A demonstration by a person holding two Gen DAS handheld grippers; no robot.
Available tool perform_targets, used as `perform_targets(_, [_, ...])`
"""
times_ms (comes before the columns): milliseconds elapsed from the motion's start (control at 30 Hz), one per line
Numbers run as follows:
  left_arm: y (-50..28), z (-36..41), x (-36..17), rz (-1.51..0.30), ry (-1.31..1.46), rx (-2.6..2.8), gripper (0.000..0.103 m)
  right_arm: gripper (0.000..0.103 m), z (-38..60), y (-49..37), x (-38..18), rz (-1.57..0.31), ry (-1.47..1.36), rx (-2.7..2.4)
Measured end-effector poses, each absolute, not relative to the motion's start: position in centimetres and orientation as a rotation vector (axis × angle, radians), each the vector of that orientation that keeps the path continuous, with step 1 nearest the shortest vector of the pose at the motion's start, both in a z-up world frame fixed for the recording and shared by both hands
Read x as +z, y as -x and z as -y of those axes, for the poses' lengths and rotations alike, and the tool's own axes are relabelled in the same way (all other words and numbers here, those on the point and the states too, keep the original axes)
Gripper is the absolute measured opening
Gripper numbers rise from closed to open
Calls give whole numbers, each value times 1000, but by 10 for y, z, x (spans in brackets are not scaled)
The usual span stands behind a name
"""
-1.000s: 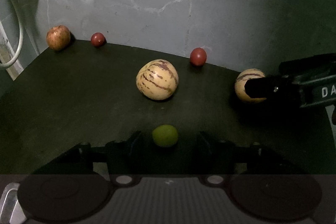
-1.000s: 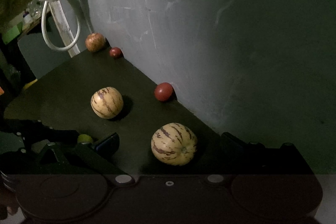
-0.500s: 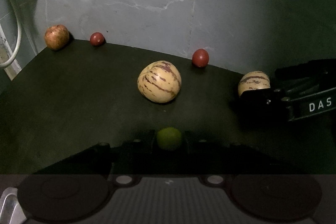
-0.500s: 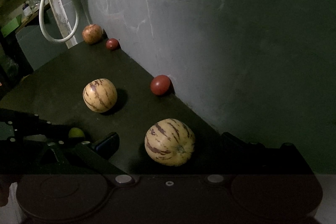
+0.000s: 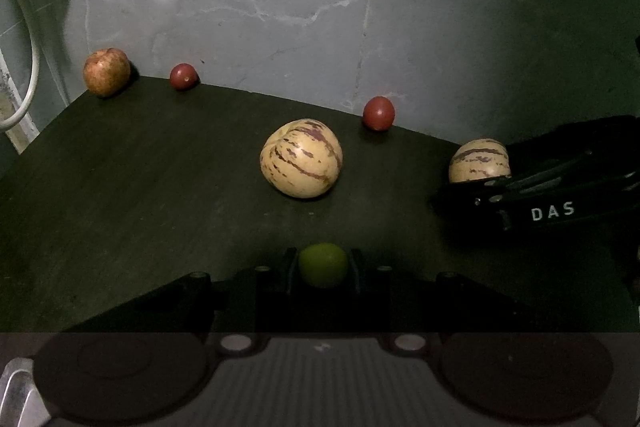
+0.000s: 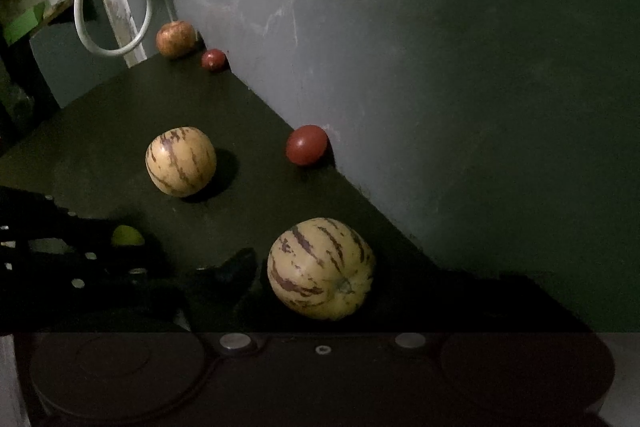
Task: Organize fruits
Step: 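Grasp a green grape with the left tool while the right tool grasps a striped melon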
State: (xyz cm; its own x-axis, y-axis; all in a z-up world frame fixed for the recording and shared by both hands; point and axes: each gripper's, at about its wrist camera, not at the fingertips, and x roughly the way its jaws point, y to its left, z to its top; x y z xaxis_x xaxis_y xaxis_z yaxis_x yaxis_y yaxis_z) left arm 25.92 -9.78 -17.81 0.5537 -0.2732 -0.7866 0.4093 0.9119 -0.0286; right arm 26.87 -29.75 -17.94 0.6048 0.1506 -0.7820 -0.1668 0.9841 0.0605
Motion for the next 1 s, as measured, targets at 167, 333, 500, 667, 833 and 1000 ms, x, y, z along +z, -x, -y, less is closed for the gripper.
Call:
perform_targets(167, [-259, 97, -178, -901, -153, -404, 27, 56, 298, -269, -181, -904, 18, 182])
perform_targets(333, [-257, 96, -175, -898, -143, -400, 27, 56, 297, -266, -178, -901, 9, 194])
perform_targets(500, [-252, 94, -168, -885, -127, -392, 27, 56, 290, -257, -166, -883, -17, 217])
perform_targets(667, [-242, 88, -154, -861, -96, -368, 27, 56, 284, -243, -143, -842, -47, 246])
perform_targets(833, [-225, 75, -134, -828, -61, -330, 27, 56, 277, -228, -112, -791, -60, 282])
perform_targets(1000, [-205, 63, -108, -780, -35, -280, 27, 56, 268, -208, -77, -733, -53, 340])
